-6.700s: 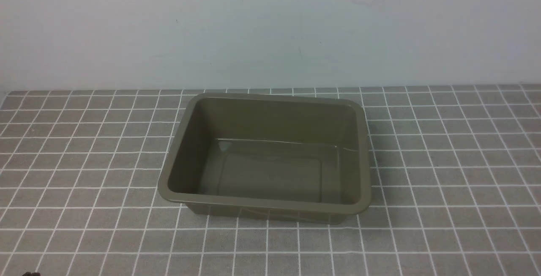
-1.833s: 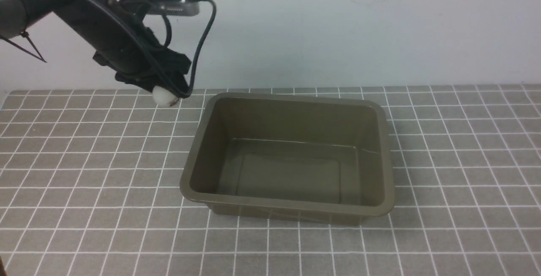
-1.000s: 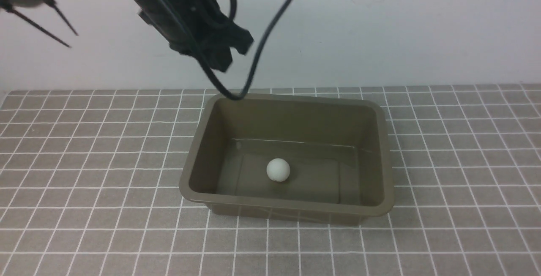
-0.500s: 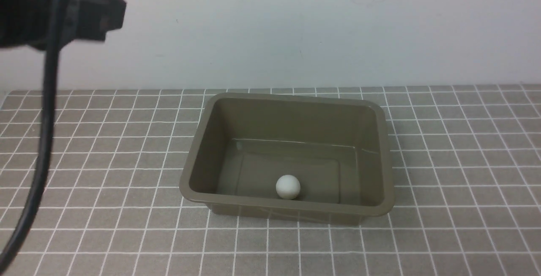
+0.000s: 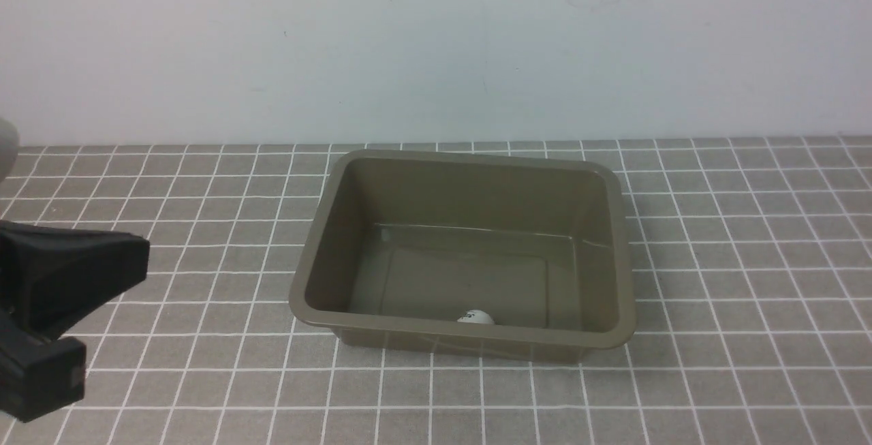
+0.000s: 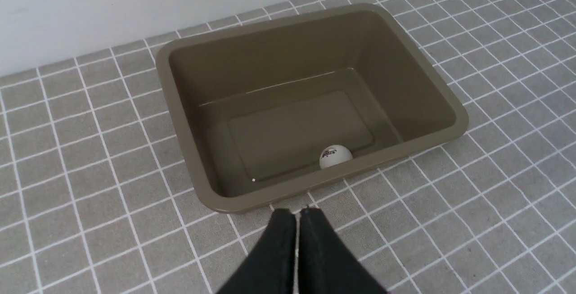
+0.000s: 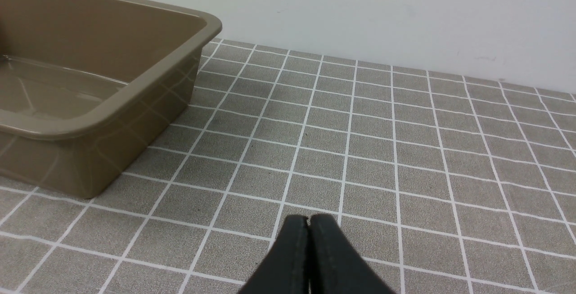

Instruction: Put the table tennis balls into the box on the grey coffee tablecloth.

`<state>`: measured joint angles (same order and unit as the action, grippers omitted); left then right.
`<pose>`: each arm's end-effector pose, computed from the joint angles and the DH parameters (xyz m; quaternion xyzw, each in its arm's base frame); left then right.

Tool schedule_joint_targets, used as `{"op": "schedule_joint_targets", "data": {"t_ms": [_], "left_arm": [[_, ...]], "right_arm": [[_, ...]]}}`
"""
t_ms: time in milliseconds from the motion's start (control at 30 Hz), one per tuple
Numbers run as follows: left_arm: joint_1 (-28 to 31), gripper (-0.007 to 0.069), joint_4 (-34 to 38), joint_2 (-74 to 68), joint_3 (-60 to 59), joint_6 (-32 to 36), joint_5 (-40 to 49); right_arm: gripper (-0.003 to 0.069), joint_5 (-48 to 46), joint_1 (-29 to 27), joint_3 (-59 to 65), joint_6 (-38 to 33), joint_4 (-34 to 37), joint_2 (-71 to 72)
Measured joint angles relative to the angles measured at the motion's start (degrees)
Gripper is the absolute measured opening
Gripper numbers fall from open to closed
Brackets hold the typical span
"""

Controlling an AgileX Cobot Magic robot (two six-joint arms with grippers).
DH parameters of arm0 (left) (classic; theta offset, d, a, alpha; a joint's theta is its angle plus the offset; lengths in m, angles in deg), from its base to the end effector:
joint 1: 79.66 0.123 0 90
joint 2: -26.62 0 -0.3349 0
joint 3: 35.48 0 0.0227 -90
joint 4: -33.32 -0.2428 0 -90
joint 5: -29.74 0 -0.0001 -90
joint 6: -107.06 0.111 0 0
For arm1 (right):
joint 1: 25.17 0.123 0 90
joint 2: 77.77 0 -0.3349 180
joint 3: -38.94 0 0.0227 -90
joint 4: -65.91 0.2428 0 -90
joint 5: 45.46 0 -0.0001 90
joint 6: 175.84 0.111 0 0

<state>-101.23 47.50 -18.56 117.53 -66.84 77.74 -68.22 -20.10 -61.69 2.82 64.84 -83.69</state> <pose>0.0700 -0.0494 0.4030 0.1806 0.8414 -0.1862 0.4742 0.0125 0.0003 0.1656 -0.0501 0.8077 0.0111 0.5874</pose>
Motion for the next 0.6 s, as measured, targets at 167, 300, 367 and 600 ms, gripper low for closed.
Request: {"op": "schedule_joint_targets", "data": {"t_ms": [167, 300, 367, 600], "left_arm": [[0.00, -0.0005, -1.09, 3.77, 0.00, 0.45, 0.00], [0.00, -0.0005, -4.43, 8.90, -0.23, 0.33, 0.00], [0.00, -0.0005, -6.19, 11.90, -1.50, -0.14, -0.50], [3.19, -0.0005, -8.31, 26.51, -20.55, -0.53, -14.74]], "right_arm": [[-0.0010, 0.00, 0.00, 0.00, 0.00, 0.00, 0.00], [-0.0010, 0.00, 0.00, 0.00, 0.00, 0.00, 0.00], [-0.0010, 0.00, 0.00, 0.00, 0.00, 0.00, 0.00], [-0.0010, 0.00, 0.00, 0.00, 0.00, 0.00, 0.00]]}}
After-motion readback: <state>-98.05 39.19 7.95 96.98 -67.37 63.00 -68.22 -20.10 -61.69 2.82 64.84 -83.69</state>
